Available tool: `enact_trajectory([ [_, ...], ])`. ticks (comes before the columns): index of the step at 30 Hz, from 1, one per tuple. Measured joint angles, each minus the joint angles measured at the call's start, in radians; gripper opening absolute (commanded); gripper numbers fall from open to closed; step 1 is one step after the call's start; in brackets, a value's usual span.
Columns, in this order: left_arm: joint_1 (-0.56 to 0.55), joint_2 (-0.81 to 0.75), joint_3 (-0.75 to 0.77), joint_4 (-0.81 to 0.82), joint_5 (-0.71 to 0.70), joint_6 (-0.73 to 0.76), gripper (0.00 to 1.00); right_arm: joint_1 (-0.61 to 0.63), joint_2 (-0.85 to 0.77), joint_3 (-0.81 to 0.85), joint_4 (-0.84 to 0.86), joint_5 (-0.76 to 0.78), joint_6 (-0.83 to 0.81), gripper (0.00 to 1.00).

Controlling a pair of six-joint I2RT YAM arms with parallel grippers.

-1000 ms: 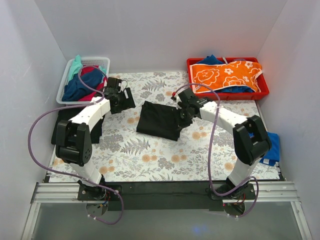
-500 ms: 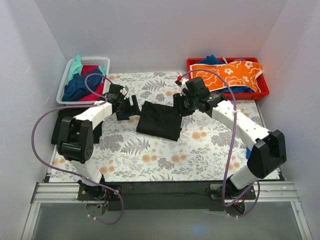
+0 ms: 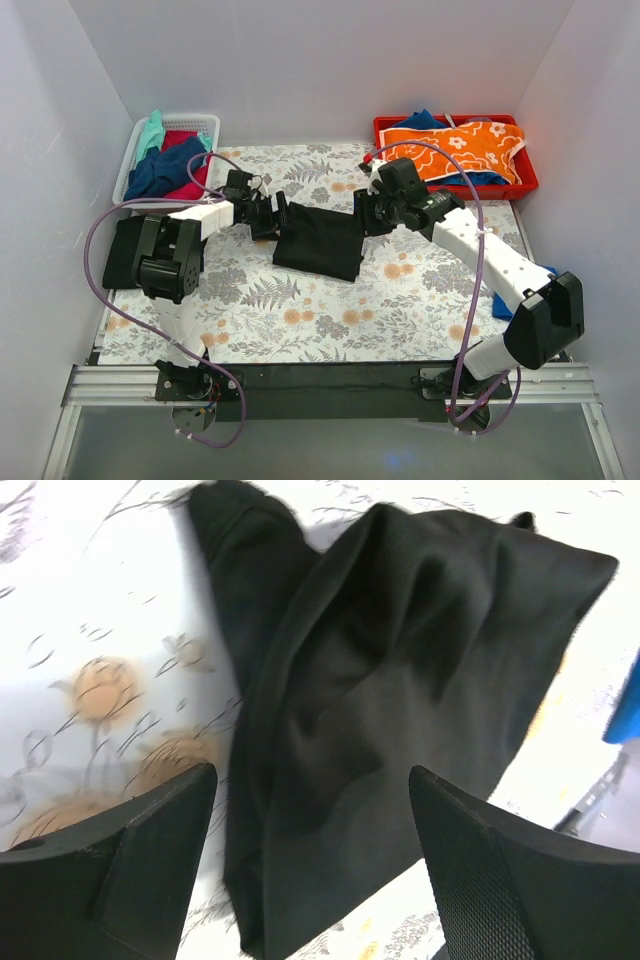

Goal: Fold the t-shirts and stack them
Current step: Fold the tshirt, then neatly place the folded tshirt to the corner

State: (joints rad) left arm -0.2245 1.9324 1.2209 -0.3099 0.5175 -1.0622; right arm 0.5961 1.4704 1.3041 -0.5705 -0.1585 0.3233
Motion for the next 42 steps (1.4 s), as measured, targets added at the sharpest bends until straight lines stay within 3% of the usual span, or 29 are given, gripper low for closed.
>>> enact_trajectory([
  [5, 0.0, 0.009, -0.008, 0.028, 0.045, 0.01, 0.7, 0.0, -0.029, -0.032, -0.002, 0.018, 0.015, 0.42],
  [8, -0.001, 0.009, -0.018, 0.034, 0.05, 0.022, 0.54, 0.0, -0.031, -0.045, -0.005, 0.026, 0.021, 0.42],
  [12, -0.006, 0.025, -0.017, 0.014, 0.031, 0.04, 0.22, -0.001, -0.031, -0.048, -0.004, 0.029, 0.026, 0.41],
  [16, -0.01, 0.042, -0.003, -0.022, -0.009, 0.049, 0.0, -0.001, -0.031, -0.05, -0.004, 0.03, 0.034, 0.41],
  [23, -0.039, 0.037, 0.071, -0.154, -0.189, 0.064, 0.0, -0.002, -0.026, -0.05, -0.004, 0.028, 0.039, 0.4],
  [27, -0.045, -0.011, 0.078, -0.252, -0.391, 0.096, 0.0, -0.005, -0.01, -0.05, -0.004, 0.022, 0.039, 0.39],
  [34, -0.039, -0.177, 0.078, -0.405, -0.669, 0.136, 0.0, -0.007, 0.034, -0.05, -0.004, 0.005, 0.037, 0.38],
  [42, -0.039, -0.369, 0.029, -0.472, -0.935, 0.172, 0.0, -0.008, 0.09, -0.008, -0.005, -0.031, 0.031, 0.37],
])
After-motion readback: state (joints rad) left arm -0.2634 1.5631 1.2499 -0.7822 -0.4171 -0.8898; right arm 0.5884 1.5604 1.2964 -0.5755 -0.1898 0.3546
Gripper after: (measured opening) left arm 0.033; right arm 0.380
